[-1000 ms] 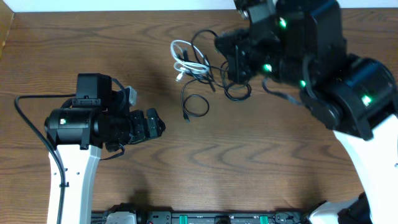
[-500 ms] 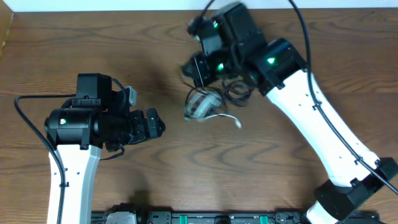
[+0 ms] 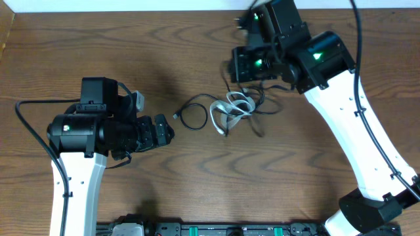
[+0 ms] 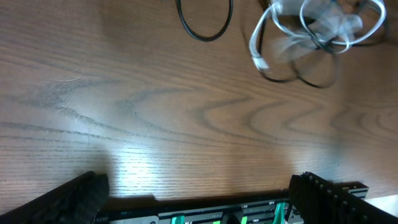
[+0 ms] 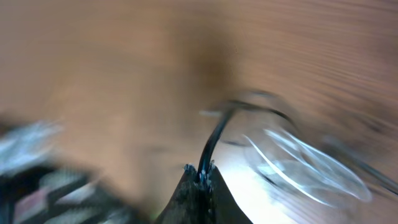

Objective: Untangle cables

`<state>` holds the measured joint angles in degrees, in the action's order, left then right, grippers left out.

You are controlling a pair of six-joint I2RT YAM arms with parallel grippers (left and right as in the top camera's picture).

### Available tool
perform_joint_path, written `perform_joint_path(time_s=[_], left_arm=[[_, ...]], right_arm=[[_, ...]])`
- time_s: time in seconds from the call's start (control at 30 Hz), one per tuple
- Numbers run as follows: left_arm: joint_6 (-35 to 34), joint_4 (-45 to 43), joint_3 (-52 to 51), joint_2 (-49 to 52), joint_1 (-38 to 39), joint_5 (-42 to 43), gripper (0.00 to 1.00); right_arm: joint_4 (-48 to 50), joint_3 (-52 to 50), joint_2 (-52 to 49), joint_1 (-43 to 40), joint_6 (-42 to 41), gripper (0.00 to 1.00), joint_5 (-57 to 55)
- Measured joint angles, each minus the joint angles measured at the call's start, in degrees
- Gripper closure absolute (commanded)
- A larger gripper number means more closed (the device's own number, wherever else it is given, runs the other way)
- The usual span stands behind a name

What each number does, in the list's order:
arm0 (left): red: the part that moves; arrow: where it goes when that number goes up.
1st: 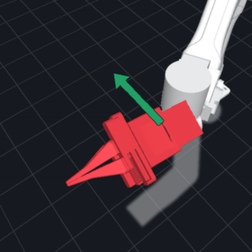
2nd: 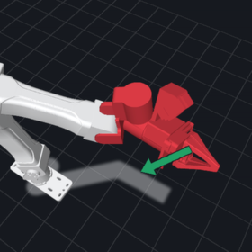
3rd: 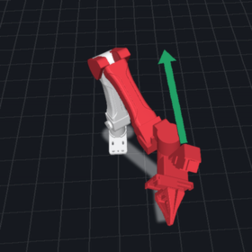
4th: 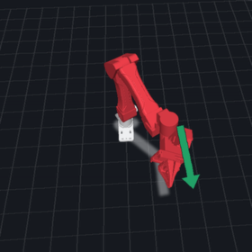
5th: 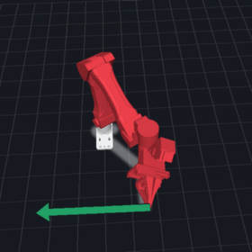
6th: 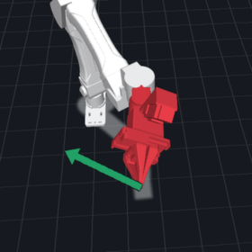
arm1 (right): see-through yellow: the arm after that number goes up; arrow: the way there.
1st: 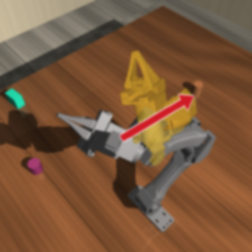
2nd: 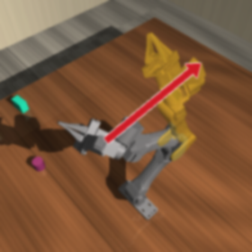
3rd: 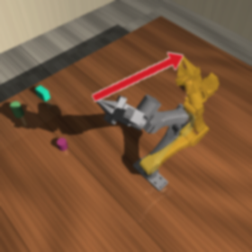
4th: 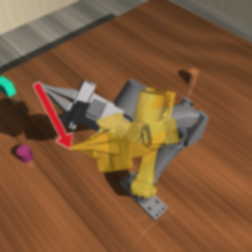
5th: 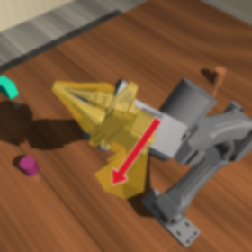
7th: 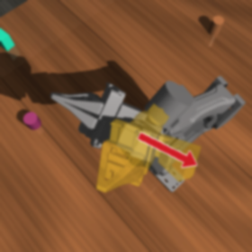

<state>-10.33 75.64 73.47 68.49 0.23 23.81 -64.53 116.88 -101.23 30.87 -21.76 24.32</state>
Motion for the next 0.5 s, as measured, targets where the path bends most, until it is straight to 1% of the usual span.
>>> perform_joint_path(time_s=[0.07,0.1,0.13,0.17,0.23,0.33,0.37,0.43,0.5], left_arm=[[0.00,0.00,0.02,0.00,0.00,0.00,0.02],[0.00,0.02,0.02,0.00,0.00,0.00,0.02],[0.00,0.02,0.02,0.00,0.00,0.00,0.02],[0.00,0.02,0.02,0.00,0.00,0.02,0.02],[0.00,0.02,0.02,0.00,0.00,0.02,0.02],[0.00,0.04,0.04,0.00,0.00,0.00,0.02],[0.00,0.02,0.04,0.00,0.00,0.00,0.02],[0.00,0.02,0.07,0.00,0.00,0.00,0.02],[0.00,0.02,0.07,0.00,0.00,0.00,0.02]], right_arm=[[4.48,-0.09,-0.07,0.02,2.89,0.98,9.79],[5.86,0.00,-0.02,0.04,3.45,0.99,12.37],[5.77,0.04,0.02,0.02,3.34,0.98,12.15],[4.94,0.09,0.04,0.02,2.86,0.98,10.40],[1.14,0.13,0.04,0.35,-0.33,0.99,0.96],[-5.66,0.00,-0.28,1.44,-7.10,0.99,-16.13],[-6.38,0.00,-0.46,1.97,-8.24,0.99,-19.63],[-5.51,-0.02,-0.72,2.78,-7.19,0.99,-19.76],[-2.97,0.00,-0.76,3.15,-3.17,0.99,-12.70]])
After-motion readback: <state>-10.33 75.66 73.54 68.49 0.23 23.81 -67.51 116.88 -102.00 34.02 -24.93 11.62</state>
